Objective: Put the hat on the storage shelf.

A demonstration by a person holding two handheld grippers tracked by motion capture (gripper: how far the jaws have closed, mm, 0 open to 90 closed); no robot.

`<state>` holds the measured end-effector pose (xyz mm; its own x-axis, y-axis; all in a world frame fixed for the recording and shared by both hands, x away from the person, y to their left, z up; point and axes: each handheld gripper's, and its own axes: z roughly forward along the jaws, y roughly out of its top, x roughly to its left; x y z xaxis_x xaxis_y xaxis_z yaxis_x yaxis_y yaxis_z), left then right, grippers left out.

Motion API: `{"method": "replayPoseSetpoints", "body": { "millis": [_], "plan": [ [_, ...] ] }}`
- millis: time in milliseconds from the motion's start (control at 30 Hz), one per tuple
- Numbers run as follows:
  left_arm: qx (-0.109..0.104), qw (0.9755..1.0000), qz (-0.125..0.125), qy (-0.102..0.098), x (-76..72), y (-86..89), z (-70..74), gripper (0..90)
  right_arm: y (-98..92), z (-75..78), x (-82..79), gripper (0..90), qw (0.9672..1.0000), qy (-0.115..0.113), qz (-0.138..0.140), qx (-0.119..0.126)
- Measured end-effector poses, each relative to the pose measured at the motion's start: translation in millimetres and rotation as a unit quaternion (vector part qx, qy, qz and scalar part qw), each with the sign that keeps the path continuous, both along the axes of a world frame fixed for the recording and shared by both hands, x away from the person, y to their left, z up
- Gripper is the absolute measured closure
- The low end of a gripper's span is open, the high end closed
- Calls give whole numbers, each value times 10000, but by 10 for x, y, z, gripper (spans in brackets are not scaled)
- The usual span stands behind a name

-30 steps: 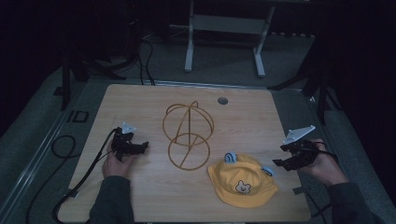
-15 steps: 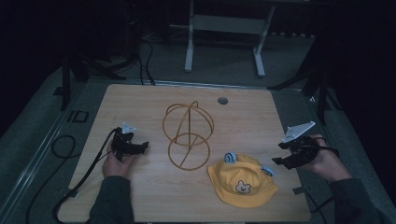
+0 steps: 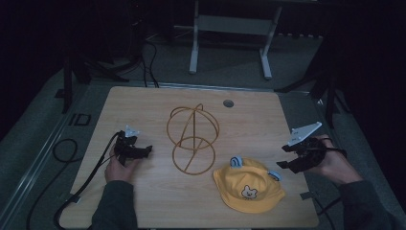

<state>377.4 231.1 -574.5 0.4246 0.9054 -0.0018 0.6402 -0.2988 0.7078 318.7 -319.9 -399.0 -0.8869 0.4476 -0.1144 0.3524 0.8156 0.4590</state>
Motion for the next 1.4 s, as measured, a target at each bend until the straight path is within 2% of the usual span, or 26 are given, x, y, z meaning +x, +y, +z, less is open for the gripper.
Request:
{"method": "replayPoseSetpoints", "body": {
  "millis": [500,900,1400],
  "plan": [
    [5,10000,-2,3,0,0,1,129,206,142,-67,355,9997,35,258,45],
    [5,10000,-5,2,0,1,0,129,406,106,-98,355,9986,120,522,51],
    [1,10000,-1,1,0,0,0,129,620,17,-161,363,9971,173,729,-135]
  ]
}}
